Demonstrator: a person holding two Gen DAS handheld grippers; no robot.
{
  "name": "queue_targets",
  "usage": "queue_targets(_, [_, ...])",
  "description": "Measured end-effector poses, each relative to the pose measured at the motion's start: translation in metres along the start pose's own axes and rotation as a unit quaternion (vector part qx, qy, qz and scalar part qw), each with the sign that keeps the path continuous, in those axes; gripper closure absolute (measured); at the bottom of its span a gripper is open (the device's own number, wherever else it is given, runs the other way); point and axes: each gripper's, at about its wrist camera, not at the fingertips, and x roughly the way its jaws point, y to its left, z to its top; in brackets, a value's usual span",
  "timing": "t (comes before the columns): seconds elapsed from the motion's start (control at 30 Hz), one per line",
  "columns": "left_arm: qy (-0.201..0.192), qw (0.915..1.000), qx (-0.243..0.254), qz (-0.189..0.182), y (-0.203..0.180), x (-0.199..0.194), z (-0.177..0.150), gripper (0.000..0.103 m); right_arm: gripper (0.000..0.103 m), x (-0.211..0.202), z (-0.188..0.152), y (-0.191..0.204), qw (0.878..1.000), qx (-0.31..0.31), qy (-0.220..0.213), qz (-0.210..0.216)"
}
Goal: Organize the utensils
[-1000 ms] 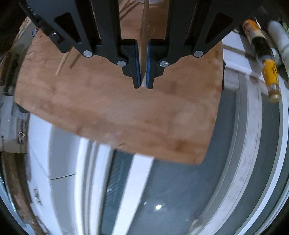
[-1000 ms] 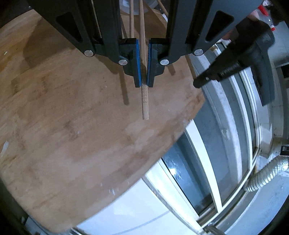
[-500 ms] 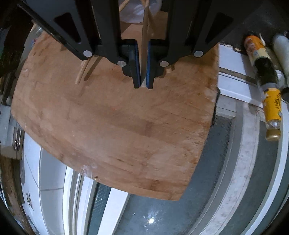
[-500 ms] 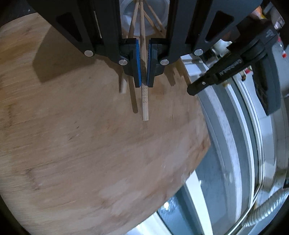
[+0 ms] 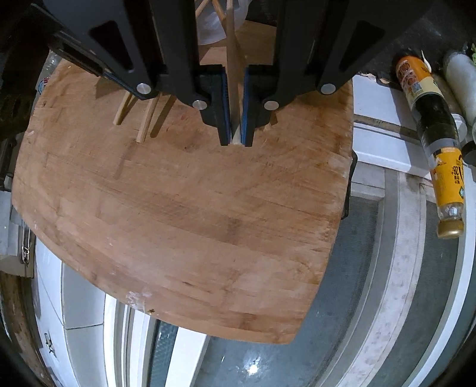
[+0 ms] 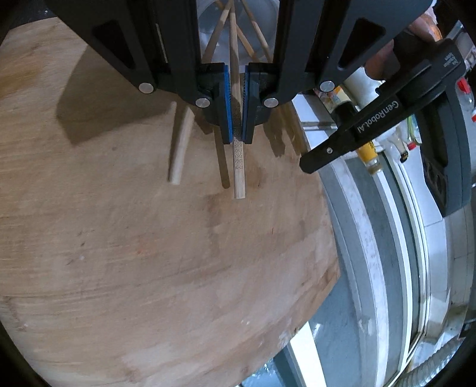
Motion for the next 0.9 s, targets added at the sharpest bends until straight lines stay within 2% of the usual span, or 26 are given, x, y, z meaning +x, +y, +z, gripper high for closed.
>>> queue_targets(0.2, [0.008,0.9999,-0.007,-0.005,0.011,0.004,-0.001,0.096,0.095,0.006,0.001,0.002,1.0,0.002,0.007,-0.001])
queue_targets(0.33, [0.017,0.9995,-0.019,-0.018,0.018,-0.009,0.0,0.085,0.095,0.001,0.002,0.0,1.0,0.011,-0.001,0.004])
queue_targets(0.4, [0.019,0.9998,0.003,0.01,0.017,-0.017,0.0,0.069,0.095,-0.003,0.002,0.002,1.0,0.006,-0.007,0.007])
queue_targets(0.43, [0.016,0.9989,0.023,0.037,0.015,-0.021,0.0,0.055,0.095,-0.006,0.002,0.002,1.0,0.002,-0.01,0.005])
queue_targets(0.47, [0.009,0.9962,0.046,0.072,0.012,-0.026,-0.001,0.048,0.095,-0.007,0.002,0.002,1.0,0.0,-0.012,0.002])
queue_targets(0.5, [0.002,0.9933,0.065,0.095,0.01,-0.031,-0.002,0.048,0.095,-0.009,0.002,0.002,1.0,0.001,-0.014,-0.002])
queue_targets(0.57, [0.0,0.9907,0.082,0.109,0.011,-0.042,-0.005,0.044,0.094,-0.01,0.003,0.002,1.0,0.008,-0.014,-0.002])
queue_targets(0.77, [0.011,0.9856,0.074,0.151,0.033,-0.072,-0.012,0.031,0.091,-0.025,0.003,0.008,1.0,-0.002,-0.026,0.007])
queue_targets(0.87, [0.005,0.9794,0.093,0.18,0.045,-0.079,-0.019,0.026,0.078,-0.026,0.001,0.015,1.0,-0.01,-0.027,0.008])
queue_targets(0.9, [0.005,0.9774,0.096,0.188,0.049,-0.08,-0.021,0.026,0.077,-0.026,-0.001,0.017,1.0,-0.012,-0.025,0.007])
